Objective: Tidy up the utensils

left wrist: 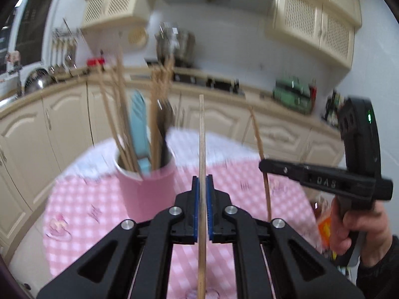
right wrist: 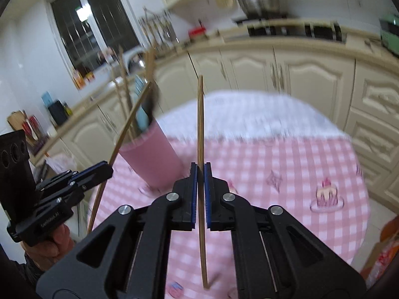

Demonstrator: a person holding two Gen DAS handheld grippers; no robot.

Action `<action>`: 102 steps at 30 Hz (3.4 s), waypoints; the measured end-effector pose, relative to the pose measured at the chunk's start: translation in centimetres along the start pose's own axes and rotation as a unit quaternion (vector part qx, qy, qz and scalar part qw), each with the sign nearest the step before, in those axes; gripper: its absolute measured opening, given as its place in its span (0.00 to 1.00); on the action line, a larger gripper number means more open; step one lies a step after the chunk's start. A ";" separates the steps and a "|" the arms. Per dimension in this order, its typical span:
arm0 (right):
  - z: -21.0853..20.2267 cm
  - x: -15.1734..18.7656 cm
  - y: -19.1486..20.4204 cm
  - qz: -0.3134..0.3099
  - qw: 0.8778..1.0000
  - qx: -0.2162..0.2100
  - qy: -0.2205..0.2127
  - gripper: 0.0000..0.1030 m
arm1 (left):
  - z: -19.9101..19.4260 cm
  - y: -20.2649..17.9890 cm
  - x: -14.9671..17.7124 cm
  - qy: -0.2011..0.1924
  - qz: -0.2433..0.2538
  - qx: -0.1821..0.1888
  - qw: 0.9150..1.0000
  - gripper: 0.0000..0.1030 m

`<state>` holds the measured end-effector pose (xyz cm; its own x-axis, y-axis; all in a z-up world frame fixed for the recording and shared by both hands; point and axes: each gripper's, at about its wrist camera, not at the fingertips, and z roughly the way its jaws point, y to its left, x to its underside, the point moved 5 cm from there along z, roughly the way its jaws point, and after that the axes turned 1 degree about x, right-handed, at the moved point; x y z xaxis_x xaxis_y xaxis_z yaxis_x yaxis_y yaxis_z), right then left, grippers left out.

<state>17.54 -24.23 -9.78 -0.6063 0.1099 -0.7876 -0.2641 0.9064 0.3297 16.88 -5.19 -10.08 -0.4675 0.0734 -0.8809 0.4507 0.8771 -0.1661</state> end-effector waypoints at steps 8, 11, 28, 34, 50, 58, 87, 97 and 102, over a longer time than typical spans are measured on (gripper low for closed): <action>-1.0 -5.3 3.5 -0.008 0.997 -0.036 -0.068 0.05 | -3.2 3.2 -5.8 -0.109 -0.012 -0.022 0.994 0.05; -1.1 -7.4 5.2 -0.018 0.995 -0.047 -0.085 0.05 | -4.0 3.8 -7.8 -0.149 -0.017 -0.016 0.989 0.05; 2.1 -13.8 9.4 -0.040 0.987 -0.052 -0.146 0.05 | -0.5 5.2 -13.9 -0.259 -0.047 0.016 0.965 0.05; 3.2 -13.4 9.5 -0.040 0.988 -0.049 -0.138 0.05 | 2.2 6.0 -12.6 -0.253 -0.053 0.005 0.966 0.05; 5.3 -11.8 8.8 -0.033 0.993 -0.042 -0.107 0.06 | 5.7 7.5 -9.5 -0.224 -0.057 -0.008 0.973 0.06; 3.7 -11.4 7.6 -0.009 0.991 -0.034 -0.126 0.77 | 2.7 7.4 -8.4 -0.227 -0.037 -0.025 0.973 0.72; -6.4 -6.8 7.9 -0.004 0.991 0.029 -0.127 0.94 | -10.5 3.1 -5.8 -0.092 -0.012 -0.198 0.976 0.96; -10.0 -3.8 10.8 -0.056 0.984 0.095 -0.140 0.94 | -15.7 0.4 -6.2 -0.108 0.004 -0.228 0.968 0.96; -11.2 -2.9 12.3 -0.069 0.981 0.105 -0.151 0.94 | -17.6 -0.4 -6.2 -0.119 0.002 -0.233 0.965 0.96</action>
<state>7.66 -17.91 2.37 -0.3181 0.0672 -0.9457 -0.1492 0.9815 0.1199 6.22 2.31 3.28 -0.2531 0.0145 -0.9673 0.0351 0.9994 0.0058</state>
